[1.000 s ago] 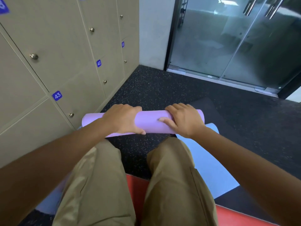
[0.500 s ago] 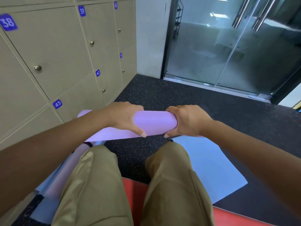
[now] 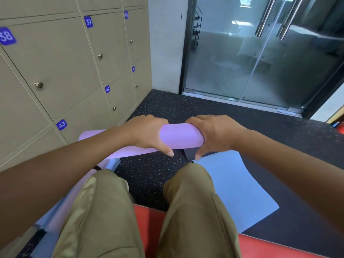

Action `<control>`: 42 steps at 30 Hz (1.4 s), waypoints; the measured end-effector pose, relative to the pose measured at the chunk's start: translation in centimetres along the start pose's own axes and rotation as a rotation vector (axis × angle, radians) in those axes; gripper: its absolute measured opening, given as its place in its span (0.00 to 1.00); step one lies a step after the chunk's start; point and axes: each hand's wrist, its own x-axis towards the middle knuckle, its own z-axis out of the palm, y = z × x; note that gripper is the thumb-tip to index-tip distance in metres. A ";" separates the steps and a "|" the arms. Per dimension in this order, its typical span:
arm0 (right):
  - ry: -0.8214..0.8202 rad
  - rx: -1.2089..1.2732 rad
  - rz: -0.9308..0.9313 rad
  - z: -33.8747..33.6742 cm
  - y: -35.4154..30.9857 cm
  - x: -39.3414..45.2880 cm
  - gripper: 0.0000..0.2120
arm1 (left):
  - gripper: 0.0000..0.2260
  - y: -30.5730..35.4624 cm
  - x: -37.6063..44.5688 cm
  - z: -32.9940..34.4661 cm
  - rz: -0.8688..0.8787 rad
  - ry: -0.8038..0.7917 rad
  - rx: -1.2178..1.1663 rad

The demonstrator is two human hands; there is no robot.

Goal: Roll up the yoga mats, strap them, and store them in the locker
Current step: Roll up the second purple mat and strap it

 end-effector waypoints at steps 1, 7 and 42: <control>0.007 -0.036 0.002 -0.1 0.2 -0.1 0.44 | 0.28 0.1 0.1 -0.2 -0.002 -0.032 -0.059; -0.009 -0.123 0.039 -2.1 0.6 -0.9 0.36 | 0.29 1.9 0.3 -0.4 0.013 -0.043 -0.173; 0.424 0.674 -0.192 -5.7 -4.0 -5.9 0.35 | 0.35 7.8 -4.4 10.8 -0.027 0.433 -1.328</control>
